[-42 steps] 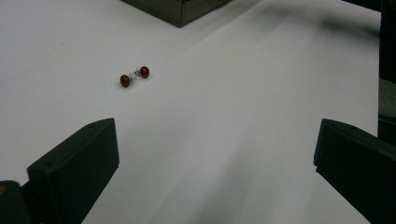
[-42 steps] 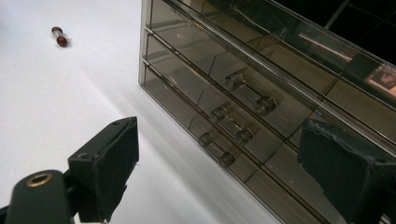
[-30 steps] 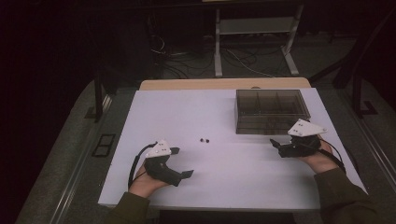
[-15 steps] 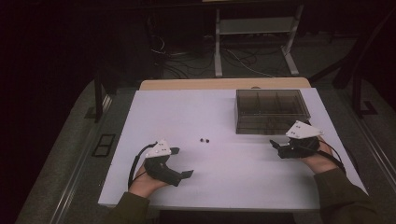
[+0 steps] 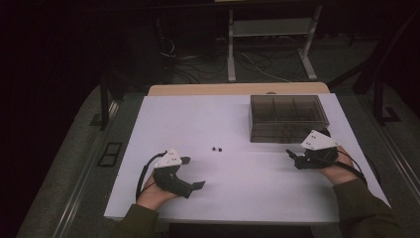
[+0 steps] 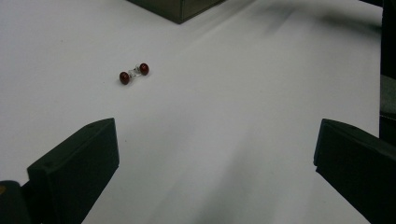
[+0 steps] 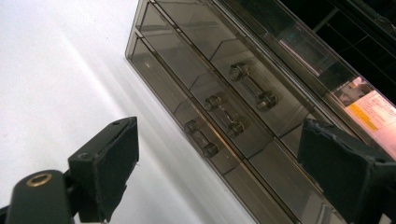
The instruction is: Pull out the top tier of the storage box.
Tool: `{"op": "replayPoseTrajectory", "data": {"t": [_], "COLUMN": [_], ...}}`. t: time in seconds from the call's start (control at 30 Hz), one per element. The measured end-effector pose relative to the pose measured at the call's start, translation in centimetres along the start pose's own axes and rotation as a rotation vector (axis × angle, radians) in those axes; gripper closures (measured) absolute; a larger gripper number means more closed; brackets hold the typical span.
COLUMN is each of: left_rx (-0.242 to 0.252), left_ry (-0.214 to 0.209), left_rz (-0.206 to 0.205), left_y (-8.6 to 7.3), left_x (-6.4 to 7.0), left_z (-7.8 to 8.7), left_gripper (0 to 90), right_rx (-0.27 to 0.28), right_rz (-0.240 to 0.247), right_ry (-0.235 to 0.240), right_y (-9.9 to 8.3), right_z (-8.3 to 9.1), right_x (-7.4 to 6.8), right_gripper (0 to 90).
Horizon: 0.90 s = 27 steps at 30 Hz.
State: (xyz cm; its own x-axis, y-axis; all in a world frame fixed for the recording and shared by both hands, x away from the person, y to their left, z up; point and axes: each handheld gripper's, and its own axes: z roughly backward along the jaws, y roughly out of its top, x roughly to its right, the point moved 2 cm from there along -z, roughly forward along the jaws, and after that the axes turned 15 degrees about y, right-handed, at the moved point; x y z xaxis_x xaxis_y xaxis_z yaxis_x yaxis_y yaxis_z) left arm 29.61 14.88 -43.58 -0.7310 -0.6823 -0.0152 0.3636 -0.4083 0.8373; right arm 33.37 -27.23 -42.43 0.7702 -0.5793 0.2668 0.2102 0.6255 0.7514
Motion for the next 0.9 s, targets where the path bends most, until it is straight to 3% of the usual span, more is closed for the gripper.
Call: {"op": "replayPoseTrajectory", "data": {"t": [0.9], "left_rx": [-0.005], "left_ry": [0.003], "left_rz": [-0.003], "left_y": [-0.05], "left_x": [-0.01], "left_z": [-0.01], "left_gripper": [0.0], "right_rx": [-0.072], "right_rz": [0.154], "right_ry": [-0.085], "right_y": [0.12], "right_z": [-0.19], "right_x": [-0.64], "right_gripper": [12.0]}}
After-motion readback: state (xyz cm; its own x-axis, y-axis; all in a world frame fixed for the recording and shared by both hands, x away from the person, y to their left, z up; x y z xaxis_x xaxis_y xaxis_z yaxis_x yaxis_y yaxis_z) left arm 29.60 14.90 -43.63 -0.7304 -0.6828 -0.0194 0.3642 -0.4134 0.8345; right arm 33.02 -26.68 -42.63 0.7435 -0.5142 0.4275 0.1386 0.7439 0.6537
